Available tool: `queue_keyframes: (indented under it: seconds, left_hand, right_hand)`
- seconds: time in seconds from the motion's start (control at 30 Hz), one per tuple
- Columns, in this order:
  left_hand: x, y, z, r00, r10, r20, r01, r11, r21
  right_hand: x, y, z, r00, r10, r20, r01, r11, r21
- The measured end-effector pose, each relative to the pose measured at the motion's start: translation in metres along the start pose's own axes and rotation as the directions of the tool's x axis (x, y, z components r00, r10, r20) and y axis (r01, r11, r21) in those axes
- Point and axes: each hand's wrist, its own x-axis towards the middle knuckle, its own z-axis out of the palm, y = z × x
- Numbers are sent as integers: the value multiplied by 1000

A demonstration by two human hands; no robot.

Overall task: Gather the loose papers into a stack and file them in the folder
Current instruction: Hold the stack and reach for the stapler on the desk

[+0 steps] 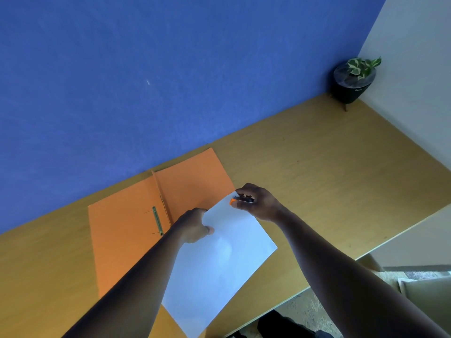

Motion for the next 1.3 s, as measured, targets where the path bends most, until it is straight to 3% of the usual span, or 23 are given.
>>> queue_keyframes:
  seconds: [0.3, 0.57, 0.83, 1.07, 1.3]
  left_hand:
    - [2, -4, 0, 1000, -8, -1, 8, 1000, 17]
    - [4, -2, -1, 1000, -2, 1, 2, 1000, 26]
    - [7, 1, 1, 1000, -15, 11, 15, 1000, 18]
    - [12, 5, 0, 999, -45, 9, 45, 999, 8]
    - [19, 3, 0, 996, -84, -20, 81, 989, -126]
  right_hand:
    - [3, 3, 3, 1000, 4, 16, -4, 1000, -10]
    - [5, 6, 7, 997, -47, -56, 45, 998, -33]
    - [4, 8, 5, 997, 34, -74, -30, 998, 52]
    - [4, 15, 2, 994, 93, -52, -92, 996, 20]
    - [4, 41, -12, 944, 194, -265, -181, 981, 75]
